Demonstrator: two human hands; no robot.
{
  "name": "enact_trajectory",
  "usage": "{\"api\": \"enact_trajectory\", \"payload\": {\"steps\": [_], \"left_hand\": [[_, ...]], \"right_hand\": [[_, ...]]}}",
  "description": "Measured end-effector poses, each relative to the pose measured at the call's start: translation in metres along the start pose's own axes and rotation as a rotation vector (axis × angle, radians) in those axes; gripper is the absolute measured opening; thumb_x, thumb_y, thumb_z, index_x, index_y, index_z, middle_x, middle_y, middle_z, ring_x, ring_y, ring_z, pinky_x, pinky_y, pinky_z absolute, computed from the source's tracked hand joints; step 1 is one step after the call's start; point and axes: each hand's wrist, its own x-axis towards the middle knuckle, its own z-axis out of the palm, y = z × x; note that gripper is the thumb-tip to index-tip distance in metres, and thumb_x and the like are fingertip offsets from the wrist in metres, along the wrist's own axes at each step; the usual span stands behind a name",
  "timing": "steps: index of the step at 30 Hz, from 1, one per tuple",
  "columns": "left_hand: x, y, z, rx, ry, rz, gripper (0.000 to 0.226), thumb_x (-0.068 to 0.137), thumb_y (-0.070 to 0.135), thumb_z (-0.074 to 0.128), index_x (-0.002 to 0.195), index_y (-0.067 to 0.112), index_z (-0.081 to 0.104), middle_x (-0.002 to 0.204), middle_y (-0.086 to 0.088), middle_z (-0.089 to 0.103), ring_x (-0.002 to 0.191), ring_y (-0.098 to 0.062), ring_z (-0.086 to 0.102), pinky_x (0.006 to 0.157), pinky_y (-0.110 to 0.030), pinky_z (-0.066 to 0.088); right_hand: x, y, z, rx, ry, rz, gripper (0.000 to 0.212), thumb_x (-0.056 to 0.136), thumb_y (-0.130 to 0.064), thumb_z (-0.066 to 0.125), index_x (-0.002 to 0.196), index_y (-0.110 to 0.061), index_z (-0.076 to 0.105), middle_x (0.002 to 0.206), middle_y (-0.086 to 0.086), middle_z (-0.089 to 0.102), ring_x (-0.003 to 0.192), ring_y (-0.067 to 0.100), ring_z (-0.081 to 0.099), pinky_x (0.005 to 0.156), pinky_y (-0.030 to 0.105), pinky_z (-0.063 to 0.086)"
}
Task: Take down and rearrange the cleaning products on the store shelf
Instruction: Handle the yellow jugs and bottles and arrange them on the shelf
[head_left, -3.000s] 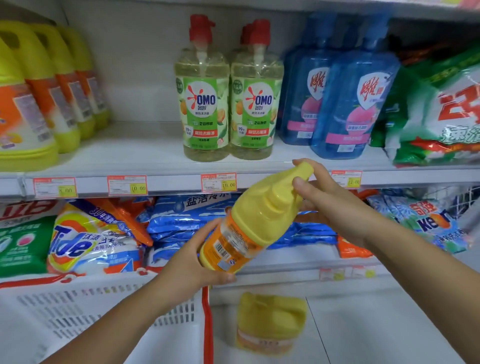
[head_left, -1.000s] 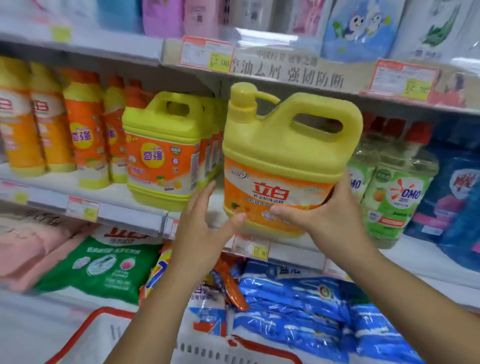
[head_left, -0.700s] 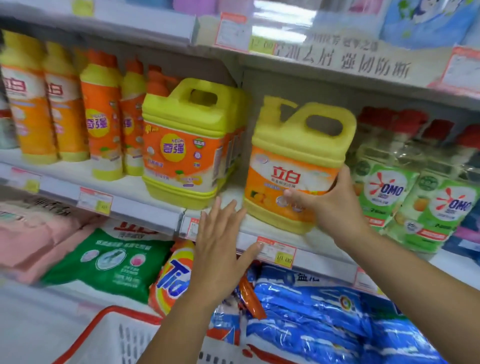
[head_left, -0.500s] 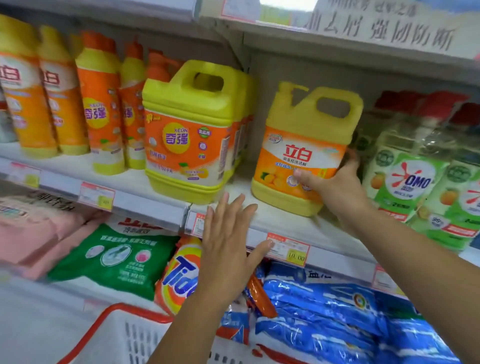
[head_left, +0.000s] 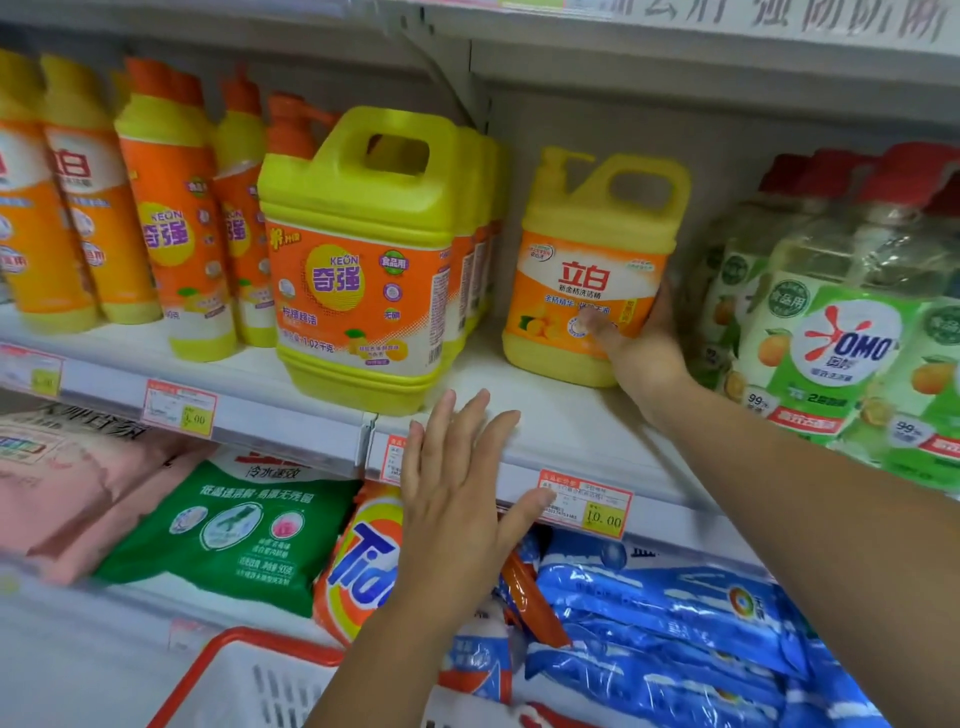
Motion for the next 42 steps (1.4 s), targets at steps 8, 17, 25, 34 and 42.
{"api": "enact_trajectory", "payload": {"steps": [8,17,25,34,42], "left_hand": [[-0.014,0.024,-0.019,-0.096,-0.012,-0.081,0.063,0.093,0.052,0.048,0.148,0.025,0.033,0.163,0.002,0.019,0.152,-0.014,-0.005,0.123,-0.046,0.009],[-0.127,0.140,0.028,-0.304,-0.487,0.398,0.054,0.093,0.042,0.048,0.142,0.021,0.044,0.157,0.000,0.034,0.148,-0.015,0.023,0.119,-0.028,0.017],[-0.184,0.126,0.054,-0.087,-0.803,0.420,0.070,0.093,0.067,0.030,0.146,0.024,0.046,0.161,0.006,0.024,0.151,-0.009,0.005,0.120,-0.024,0.006],[-0.170,0.144,0.055,0.052,-0.990,0.340,0.091,0.072,0.080,0.020,0.149,0.034,0.038,0.163,0.008,0.015,0.151,-0.011,-0.003,0.115,-0.020,-0.008],[-0.158,0.192,0.037,-0.659,-1.025,-0.120,0.092,0.065,0.035,0.091,0.131,0.054,0.029,0.121,0.049,0.047,0.115,0.023,0.045,0.090,-0.004,0.041]], "right_hand": [[-0.070,-0.062,-0.036,-0.218,-0.196,0.096,0.050,0.095,-0.031,0.064,0.140,-0.016,0.047,0.123,-0.003,0.063,0.113,0.016,0.062,0.093,0.029,0.048],[-0.226,0.023,-0.219,-0.128,-0.231,0.160,0.023,0.096,-0.011,0.060,0.100,-0.033,0.062,0.097,0.010,0.070,0.088,0.033,0.066,0.079,0.047,0.054],[-0.319,0.126,-0.325,-0.732,-0.934,0.608,0.058,0.084,-0.050,0.072,0.132,-0.038,0.043,0.133,-0.007,0.045,0.121,0.013,0.049,0.101,0.028,0.041],[-0.329,0.165,-0.305,-0.688,-0.751,0.567,0.020,0.086,-0.043,0.072,0.083,-0.036,0.054,0.098,-0.002,0.060,0.095,0.021,0.057,0.082,0.033,0.047],[-0.259,0.043,-0.322,-0.567,-0.601,0.417,0.024,0.082,-0.043,0.074,0.096,-0.024,0.070,0.092,-0.007,0.067,0.084,0.004,0.060,0.075,0.021,0.047]]}}
